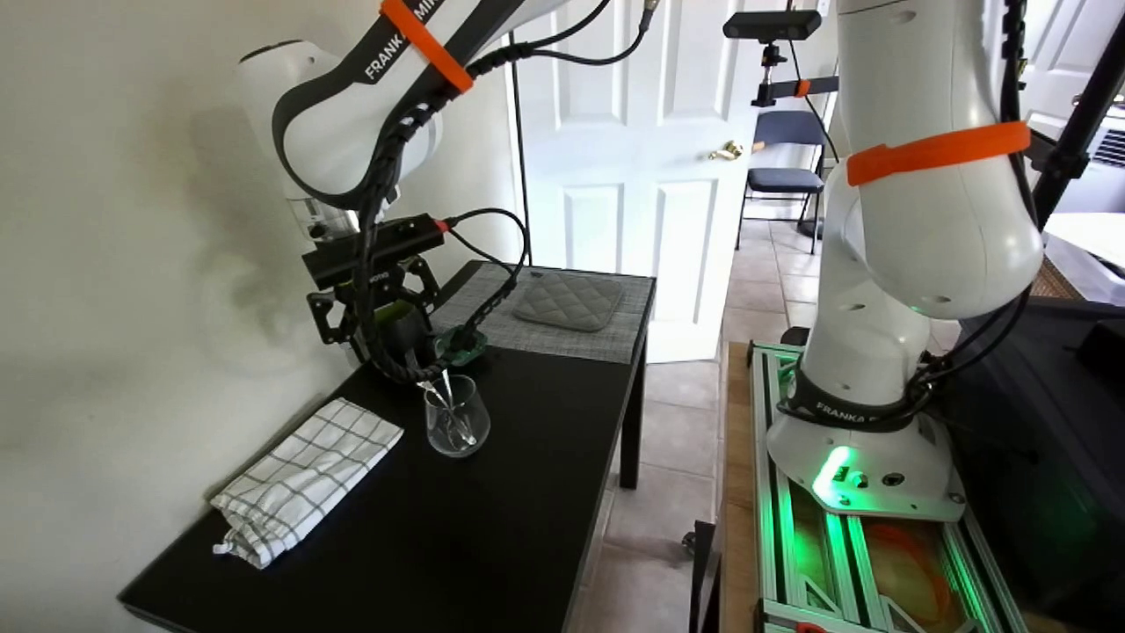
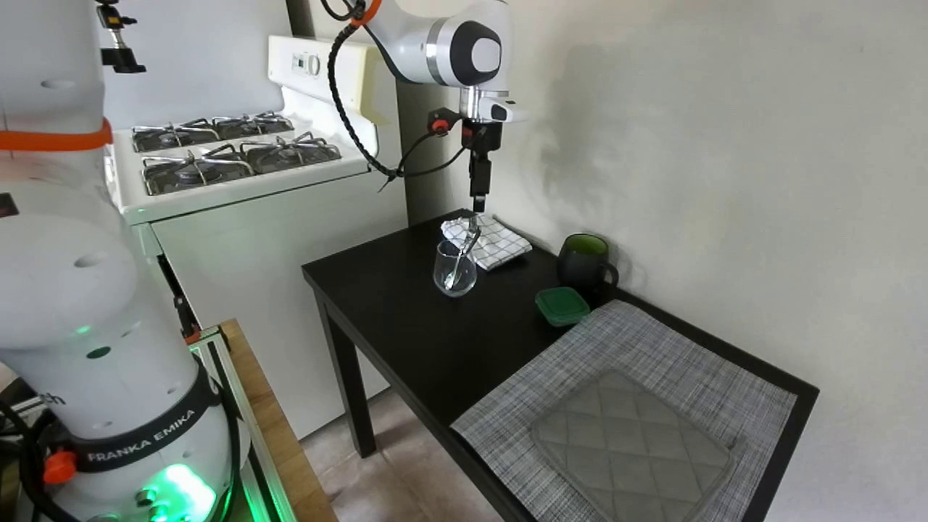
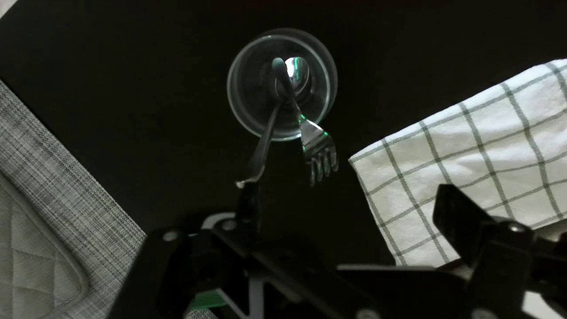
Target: Take the fork and spoon out of the glass cup
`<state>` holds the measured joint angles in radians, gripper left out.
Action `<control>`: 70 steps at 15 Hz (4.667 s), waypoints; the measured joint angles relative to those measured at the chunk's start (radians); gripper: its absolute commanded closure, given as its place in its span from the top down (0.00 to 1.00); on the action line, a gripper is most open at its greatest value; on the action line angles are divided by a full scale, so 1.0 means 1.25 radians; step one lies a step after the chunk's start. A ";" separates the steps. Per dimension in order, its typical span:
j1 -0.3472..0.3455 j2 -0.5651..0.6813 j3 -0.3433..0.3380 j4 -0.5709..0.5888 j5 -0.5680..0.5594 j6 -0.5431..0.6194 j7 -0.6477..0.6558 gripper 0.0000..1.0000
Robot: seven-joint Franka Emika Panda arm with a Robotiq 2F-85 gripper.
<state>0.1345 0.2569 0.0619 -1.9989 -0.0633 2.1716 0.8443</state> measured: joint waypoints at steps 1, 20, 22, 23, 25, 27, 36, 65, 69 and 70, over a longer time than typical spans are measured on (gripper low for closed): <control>0.000 0.001 -0.002 -0.002 0.000 -0.002 0.005 0.93; 0.006 0.004 -0.004 -0.024 0.001 -0.012 0.053 0.30; 0.006 0.004 -0.004 -0.024 0.001 -0.009 0.053 0.42; 0.006 0.004 -0.004 -0.024 0.001 -0.006 0.053 0.51; 0.006 0.004 -0.004 -0.025 0.001 0.007 0.054 0.71; 0.006 0.003 -0.004 -0.029 0.001 0.026 0.054 0.77; 0.006 -0.001 -0.004 -0.059 0.001 0.090 0.053 0.01; 0.007 -0.016 -0.005 -0.083 0.001 0.098 0.053 0.98; 0.008 -0.018 -0.005 -0.092 0.001 0.098 0.052 0.64; 0.008 -0.020 -0.005 -0.095 0.001 0.098 0.052 0.56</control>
<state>0.1447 0.2320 0.0561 -2.1178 -0.0625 2.2946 0.9099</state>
